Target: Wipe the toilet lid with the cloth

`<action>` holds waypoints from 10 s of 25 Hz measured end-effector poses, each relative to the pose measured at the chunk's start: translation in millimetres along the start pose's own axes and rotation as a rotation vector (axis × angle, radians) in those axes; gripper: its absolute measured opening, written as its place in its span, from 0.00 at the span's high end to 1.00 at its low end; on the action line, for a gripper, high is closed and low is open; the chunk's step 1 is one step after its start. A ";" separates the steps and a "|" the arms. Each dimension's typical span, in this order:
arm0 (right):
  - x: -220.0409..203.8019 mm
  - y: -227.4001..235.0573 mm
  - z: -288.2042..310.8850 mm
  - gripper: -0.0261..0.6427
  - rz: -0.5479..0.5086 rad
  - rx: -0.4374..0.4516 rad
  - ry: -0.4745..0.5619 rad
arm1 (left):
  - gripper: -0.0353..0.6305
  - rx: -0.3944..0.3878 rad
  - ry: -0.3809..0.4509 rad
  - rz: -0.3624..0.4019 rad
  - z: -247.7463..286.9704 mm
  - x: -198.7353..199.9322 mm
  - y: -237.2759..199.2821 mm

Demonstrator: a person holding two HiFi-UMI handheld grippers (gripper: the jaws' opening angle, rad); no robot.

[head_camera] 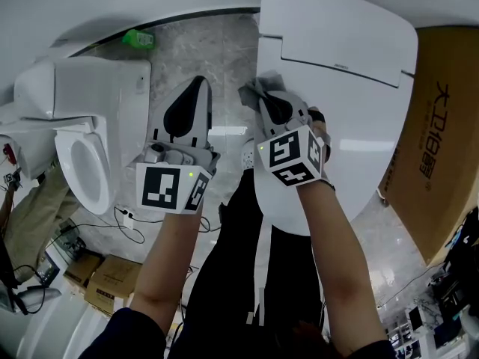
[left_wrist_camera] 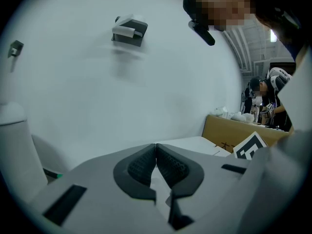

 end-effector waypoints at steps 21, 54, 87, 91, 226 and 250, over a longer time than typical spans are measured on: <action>-177.4 114.3 -139.8 0.92 0.375 -0.419 -0.154 | 0.92 -0.071 -0.019 0.003 14.1 -1.5 21.1; -65.5 4.5 -60.2 0.92 0.204 -0.195 -0.054 | 0.92 -0.021 0.009 -0.001 -15.7 -2.1 8.2; -190.6 42.2 -164.7 0.92 0.273 -0.410 -0.185 | 0.92 -0.049 -0.015 0.012 -16.9 -12.8 27.9; -233.4 65.2 -197.9 0.92 0.427 -0.529 -0.201 | 0.92 -0.053 -0.016 0.013 -17.4 -13.0 31.2; -284.1 -14.7 -254.4 0.92 0.511 -0.547 -0.266 | 0.92 -0.137 -0.060 0.061 -45.5 -40.0 68.3; -120.9 -140.2 -129.4 0.92 0.127 -0.067 -0.089 | 0.92 -0.122 -0.048 0.050 -52.3 -42.3 70.4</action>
Point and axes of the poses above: the fingertips, and each gripper's own axes: z forward along the fingers, y to its right, x out of its top, the point moved 7 cm from there along -z, backward along the fingers, and after that the axes turned 13 degrees about -z, right-handed, at the moved point
